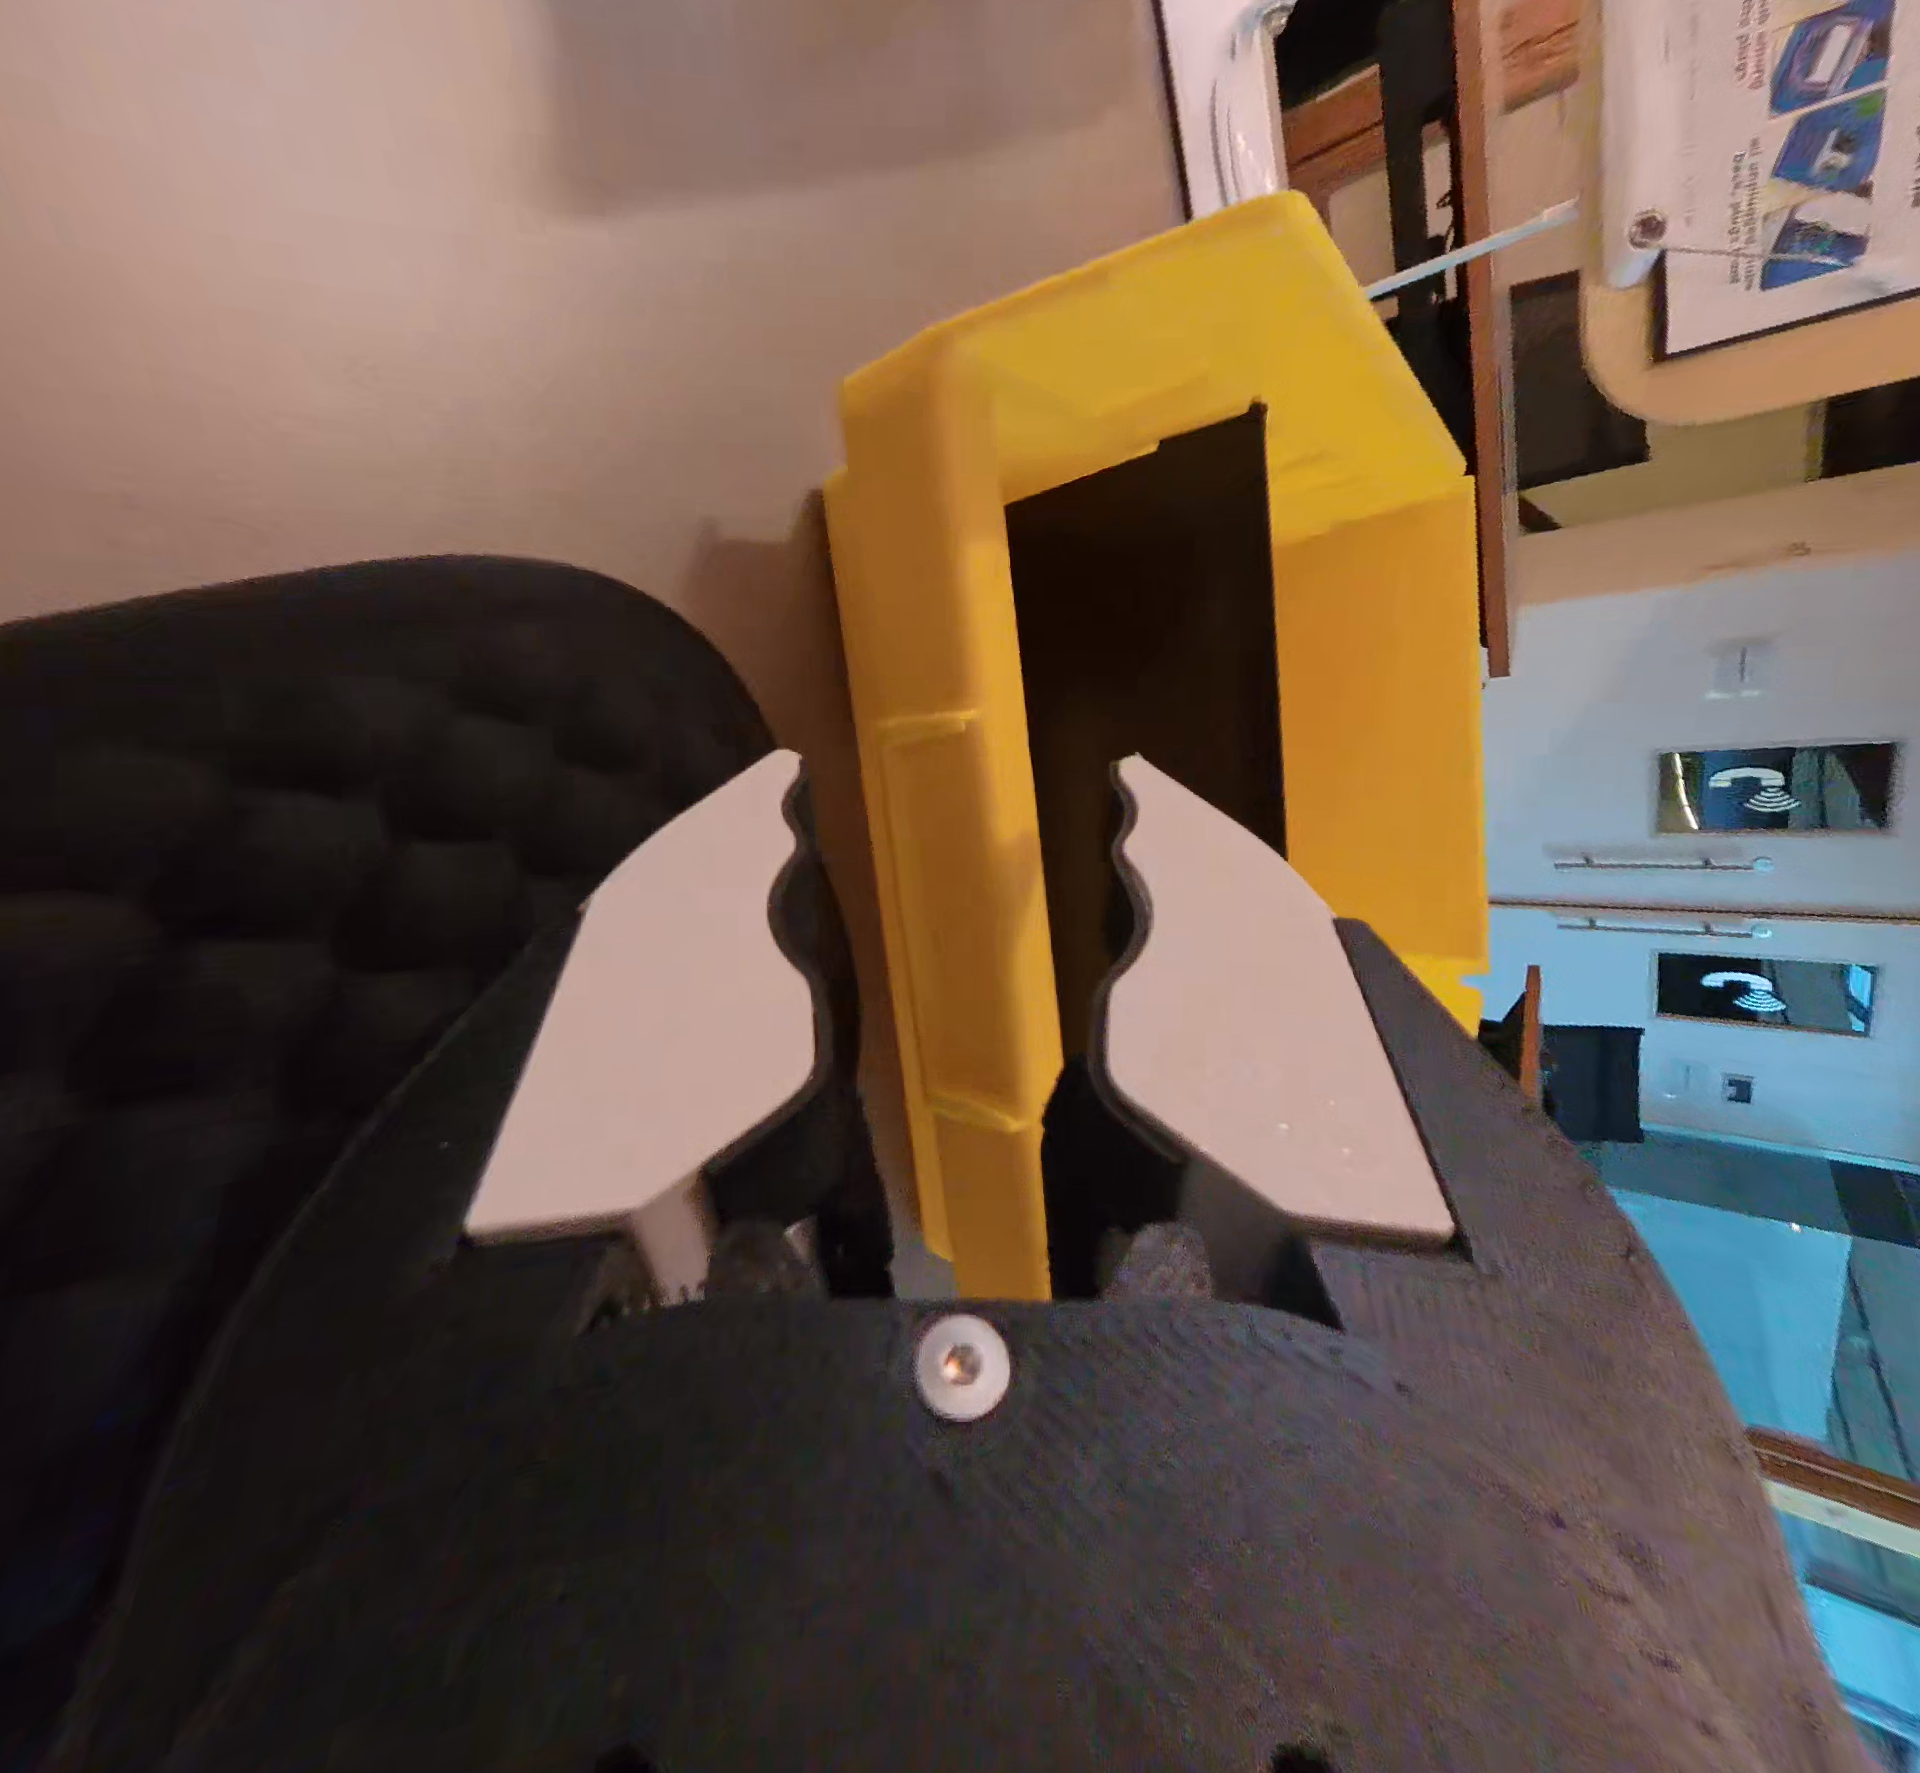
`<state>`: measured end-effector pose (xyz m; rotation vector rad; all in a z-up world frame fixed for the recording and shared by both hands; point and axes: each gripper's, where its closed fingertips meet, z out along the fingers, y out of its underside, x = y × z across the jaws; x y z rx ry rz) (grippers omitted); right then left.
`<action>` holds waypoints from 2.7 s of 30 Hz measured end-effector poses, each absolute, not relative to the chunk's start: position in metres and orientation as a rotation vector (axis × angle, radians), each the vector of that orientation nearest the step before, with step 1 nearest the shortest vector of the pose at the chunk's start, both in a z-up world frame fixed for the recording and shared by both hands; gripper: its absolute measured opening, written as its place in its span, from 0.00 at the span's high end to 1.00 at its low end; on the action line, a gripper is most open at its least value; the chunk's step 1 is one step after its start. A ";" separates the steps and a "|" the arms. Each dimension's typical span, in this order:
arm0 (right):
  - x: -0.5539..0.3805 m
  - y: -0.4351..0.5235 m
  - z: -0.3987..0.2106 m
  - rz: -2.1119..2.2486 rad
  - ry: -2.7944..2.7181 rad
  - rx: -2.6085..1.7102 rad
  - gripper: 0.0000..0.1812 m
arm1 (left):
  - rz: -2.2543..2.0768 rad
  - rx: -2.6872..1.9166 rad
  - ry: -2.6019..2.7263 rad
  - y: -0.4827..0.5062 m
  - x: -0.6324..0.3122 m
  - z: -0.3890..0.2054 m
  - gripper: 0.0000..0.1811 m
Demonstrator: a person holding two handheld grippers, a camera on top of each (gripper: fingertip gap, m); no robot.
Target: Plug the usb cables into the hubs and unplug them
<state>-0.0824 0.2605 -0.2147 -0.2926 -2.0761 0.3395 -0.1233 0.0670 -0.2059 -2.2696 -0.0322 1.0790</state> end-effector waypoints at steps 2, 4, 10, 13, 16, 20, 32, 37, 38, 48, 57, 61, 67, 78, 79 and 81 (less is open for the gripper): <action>-0.087 0.259 -0.217 0.287 -2.096 -0.275 0.72 | 1.069 -2.338 -0.006 0.067 -0.131 -0.219 0.62; -0.091 0.261 -0.220 0.216 -2.119 -0.254 0.77 | 1.098 -2.390 -0.014 0.062 -0.142 -0.228 0.69; -0.099 0.273 -0.227 0.149 -2.102 -0.288 0.83 | 1.100 -2.422 -0.092 0.040 -0.150 -0.233 0.81; -0.097 0.285 -0.227 0.132 -2.080 -0.309 0.83 | 1.089 -2.404 -0.152 0.026 -0.151 -0.233 0.80; -0.092 0.299 -0.226 0.118 -2.066 -0.342 0.82 | 1.108 -2.412 -0.193 0.003 -0.151 -0.233 0.79; -0.085 0.320 -0.226 0.081 -2.055 -0.385 0.82 | 1.103 -2.374 -0.265 -0.026 -0.145 -0.230 0.78; -0.051 0.395 -0.225 -0.091 -2.031 -0.487 0.81 | 1.123 -2.437 -0.426 -0.106 -0.135 -0.232 0.77; -0.044 0.400 -0.225 -0.073 -2.022 -0.495 0.81 | 1.140 -2.511 -0.486 -0.167 -0.126 -0.232 0.76; -0.042 0.402 -0.225 -0.078 -2.025 -0.500 0.81 | 1.131 -2.532 -0.491 -0.177 -0.120 -0.232 0.76; -0.006 0.417 -0.226 -0.113 -2.148 -0.578 0.81 | 0.851 -2.879 -0.771 -0.237 -0.044 -0.235 0.77; 0.019 0.413 -0.216 0.073 -2.198 -0.677 0.72 | 0.513 -2.673 -0.695 -0.185 -0.001 -0.219 0.68; 0.015 0.394 -0.180 0.348 -2.047 -0.648 0.67 | 0.867 -2.345 -0.501 -0.167 -0.025 -0.159 0.58; 0.008 0.370 -0.148 0.508 -1.913 -0.553 0.66 | 0.941 -1.176 -1.008 -0.202 -0.089 -0.047 0.56; 0.002 0.361 -0.148 0.462 -1.919 -0.510 0.66 | 0.651 -0.923 -1.377 -0.258 -0.133 -0.098 0.51; 0.001 0.360 -0.148 0.461 -1.918 -0.506 0.66 | 0.676 -0.956 -1.400 -0.260 -0.136 -0.102 0.51; 0.001 0.359 -0.149 0.453 -1.918 -0.503 0.66 | 0.705 -1.014 -1.448 -0.264 -0.144 -0.112 0.51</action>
